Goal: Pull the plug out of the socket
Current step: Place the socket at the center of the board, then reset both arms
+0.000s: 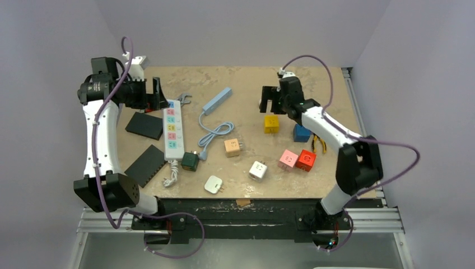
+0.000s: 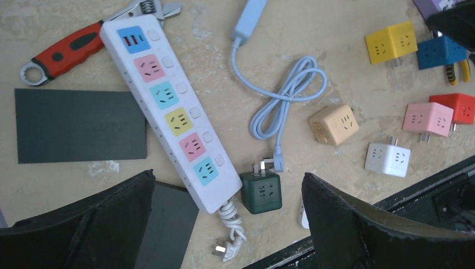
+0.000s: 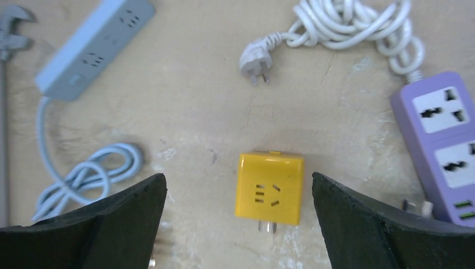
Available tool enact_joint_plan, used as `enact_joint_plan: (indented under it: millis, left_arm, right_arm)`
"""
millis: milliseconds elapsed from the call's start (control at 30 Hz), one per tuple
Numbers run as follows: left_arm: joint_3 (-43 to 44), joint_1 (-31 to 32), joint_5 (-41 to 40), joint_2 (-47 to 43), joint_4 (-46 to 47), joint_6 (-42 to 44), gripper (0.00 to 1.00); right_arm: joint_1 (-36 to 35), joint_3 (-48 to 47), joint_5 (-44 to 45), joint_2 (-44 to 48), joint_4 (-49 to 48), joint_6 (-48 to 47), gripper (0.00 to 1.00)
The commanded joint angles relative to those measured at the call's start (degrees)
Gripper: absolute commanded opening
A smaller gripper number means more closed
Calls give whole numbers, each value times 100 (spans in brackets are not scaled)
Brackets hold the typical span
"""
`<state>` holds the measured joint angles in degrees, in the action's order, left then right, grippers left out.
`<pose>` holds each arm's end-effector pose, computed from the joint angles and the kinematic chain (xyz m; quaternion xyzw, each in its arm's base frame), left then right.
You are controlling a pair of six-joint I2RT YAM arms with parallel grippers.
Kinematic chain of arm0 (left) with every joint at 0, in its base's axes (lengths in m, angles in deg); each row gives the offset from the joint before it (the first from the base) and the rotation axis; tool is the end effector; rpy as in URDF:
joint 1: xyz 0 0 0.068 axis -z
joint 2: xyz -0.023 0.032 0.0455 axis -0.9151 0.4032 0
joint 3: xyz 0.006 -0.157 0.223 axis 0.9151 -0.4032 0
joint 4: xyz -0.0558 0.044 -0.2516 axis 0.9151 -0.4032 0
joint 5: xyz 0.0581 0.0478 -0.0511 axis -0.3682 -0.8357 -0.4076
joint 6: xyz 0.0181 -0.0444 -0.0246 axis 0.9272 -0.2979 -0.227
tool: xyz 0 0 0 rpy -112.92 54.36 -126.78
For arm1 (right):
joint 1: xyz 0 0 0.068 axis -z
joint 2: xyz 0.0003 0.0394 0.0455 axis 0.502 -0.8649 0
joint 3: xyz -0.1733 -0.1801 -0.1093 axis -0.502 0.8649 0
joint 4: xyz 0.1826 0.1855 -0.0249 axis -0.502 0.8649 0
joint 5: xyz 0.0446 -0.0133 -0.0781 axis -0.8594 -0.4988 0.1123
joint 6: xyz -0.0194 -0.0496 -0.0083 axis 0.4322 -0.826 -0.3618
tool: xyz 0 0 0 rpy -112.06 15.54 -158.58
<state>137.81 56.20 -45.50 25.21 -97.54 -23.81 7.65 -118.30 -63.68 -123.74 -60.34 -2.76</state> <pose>0.2777 0.0310 0.4072 0.0710 0.9114 -0.1911 0.3576 0.3635 0.1471 0.2528 0.0049 0.9112 0.1147 0.3956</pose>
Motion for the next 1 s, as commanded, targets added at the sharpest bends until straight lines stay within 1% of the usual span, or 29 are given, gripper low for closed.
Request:
enact_joint_plan:
  millis: [0, 100, 167, 200, 233, 267, 333, 400, 433, 500, 567, 633, 700, 800, 867, 967]
  left_arm:
    - [-54, -727, 435, -171, -60, -53, 100]
    - [-306, -1189, 469, -175, 50, -5, 100]
    - [-460, -1494, 594, -151, 72, 106, 100]
    - [-525, -1653, 748, -132, 81, 171, 100]
    - [-603, -1781, 841, -128, 121, 219, 100]
    - [-687, -1892, 820, -129, 205, 201, 100]
    - [-822, -2048, 754, -106, 363, 175, 100]
    - [-907, -2168, 730, -65, 424, 162, 100]
    - [-943, -2207, 710, -36, 468, 159, 100]
    - [-1117, -2231, 403, -27, 708, -42, 100]
    - [-1309, -2221, 326, -34, 909, -83, 100]
    - [-1737, -2219, 244, -309, 1424, -256, 100]
    - [-2350, -2218, 59, -639, 2211, -640, 100]
    - [-3325, -2209, -3, -1098, 3386, -1113, 100]
    - [-3994, -2215, -24, -1301, 4245, -1427, 100]
    - [-4671, -2057, -217, -1380, 5322, -1563, 100]
  right_arm:
    - [437, 793, -295, 1359, -659, -38, 99]
    - [1040, 1505, -371, 2047, -903, 229, 99]
    - [1546, 1885, -212, 2469, -973, 489, 99]
    - [1801, 2149, -40, 2673, -1016, 686, 99]
    - [2152, 2356, 314, 2914, -1064, 922, 99]
    - [2429, 2547, 583, 3152, -1112, 1179, 99]
    - [2749, 3002, 1225, 3584, -1416, 1401, 99]
    - [2775, 3465, 1944, 3944, -2000, 1082, 99]
    - [2775, 3639, 2217, 4109, -2294, 749, 99]
    - [2769, 3879, 2794, 4198, -2712, 349, 99]
    - [2775, 3950, 3121, 4098, -2906, -15, 99]
    - [2769, 4051, 3096, 3947, -3139, -71, 99]
    - [2772, 4221, 2891, 3789, -3410, -28, 99]
    - [2766, 4403, 2688, 3489, -3717, -97, 99]
    - [2758, 4584, 2583, 3333, -3964, -111, 99]
    - [2753, 4970, 2460, 3264, -4549, -95, 99]
